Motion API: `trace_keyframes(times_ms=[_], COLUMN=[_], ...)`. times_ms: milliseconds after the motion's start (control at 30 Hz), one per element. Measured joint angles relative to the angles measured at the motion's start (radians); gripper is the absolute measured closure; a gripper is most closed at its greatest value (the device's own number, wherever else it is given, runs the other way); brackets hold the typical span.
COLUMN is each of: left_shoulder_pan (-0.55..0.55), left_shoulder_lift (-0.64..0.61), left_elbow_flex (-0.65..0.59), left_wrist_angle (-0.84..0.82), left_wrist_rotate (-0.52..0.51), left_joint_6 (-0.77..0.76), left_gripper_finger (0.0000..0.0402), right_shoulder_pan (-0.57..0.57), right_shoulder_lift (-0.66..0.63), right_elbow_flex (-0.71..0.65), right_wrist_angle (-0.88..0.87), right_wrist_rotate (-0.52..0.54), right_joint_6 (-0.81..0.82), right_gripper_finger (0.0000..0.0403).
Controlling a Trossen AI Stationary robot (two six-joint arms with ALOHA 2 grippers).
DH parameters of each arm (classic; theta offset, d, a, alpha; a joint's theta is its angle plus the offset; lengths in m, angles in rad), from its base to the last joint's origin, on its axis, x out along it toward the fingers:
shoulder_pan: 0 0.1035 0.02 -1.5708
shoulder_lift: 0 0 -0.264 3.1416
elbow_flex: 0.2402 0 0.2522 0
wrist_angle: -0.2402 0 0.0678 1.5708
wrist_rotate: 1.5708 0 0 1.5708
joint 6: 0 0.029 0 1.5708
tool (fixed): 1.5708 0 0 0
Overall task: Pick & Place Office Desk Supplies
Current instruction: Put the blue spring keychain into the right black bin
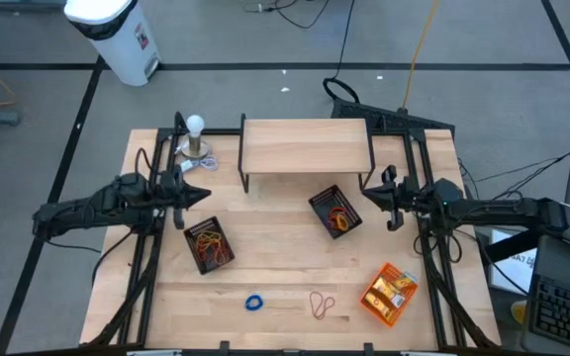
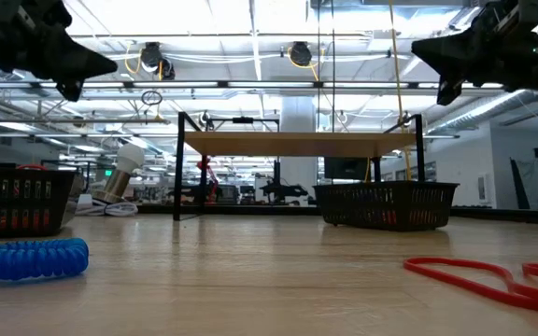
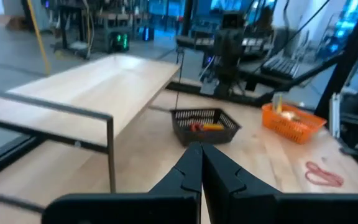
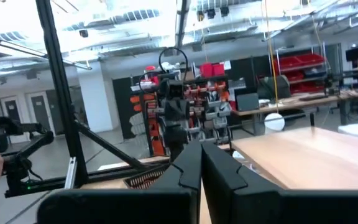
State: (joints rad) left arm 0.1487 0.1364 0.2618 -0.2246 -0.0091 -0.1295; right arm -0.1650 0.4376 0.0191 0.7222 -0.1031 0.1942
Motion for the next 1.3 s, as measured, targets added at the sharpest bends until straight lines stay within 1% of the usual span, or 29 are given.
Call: trace_keyframes(times_ms=[133,333,500,800,867,1067,1300], left_shoulder_pan=[-0.022,-0.034,-0.034,-0.034,-0.034,-0.034,-0.052], left_shoulder_lift=[-0.033,-0.041,-0.04,-0.02,-0.012,0.028,0.055], left_elbow_flex=[-0.068,-0.162,-0.241,-0.245,-0.245,-0.245,-0.245], left_wrist_angle=[0.047,0.102,0.234,0.247,0.238,0.235,0.234], left_wrist_rotate=[0.0,-0.03,-0.03,-0.02,-0.013,0.005,0.012], left_joint_6=[-0.006,-0.031,-0.036,-0.083,-0.081,-0.077,-0.033], left_gripper_finger=[0.0401,0.0401,0.0401,0.0401,0.0401,0.0401,0.0401], right_shoulder_pan=[0.0,0.0,0.0,0.001,0.001,0.032,0.061], right_shoulder_lift=[-0.025,-0.025,-0.023,-0.017,-0.012,0.034,0.074], right_elbow_flex=[-0.001,-0.003,-0.004,-0.004,-0.004,-0.004,-0.005], right_wrist_angle=[-0.023,-0.068,-0.089,-0.113,-0.133,-0.15,-0.147], right_wrist_rotate=[0.001,0.002,0.002,0.002,0.01,0.079,0.084], right_joint_6=[0.003,0.003,0.003,0.009,0.023,0.031,0.018], right_gripper_finger=[0.0403,0.0403,0.0403,0.0403,0.0403,0.0403,0.0403])
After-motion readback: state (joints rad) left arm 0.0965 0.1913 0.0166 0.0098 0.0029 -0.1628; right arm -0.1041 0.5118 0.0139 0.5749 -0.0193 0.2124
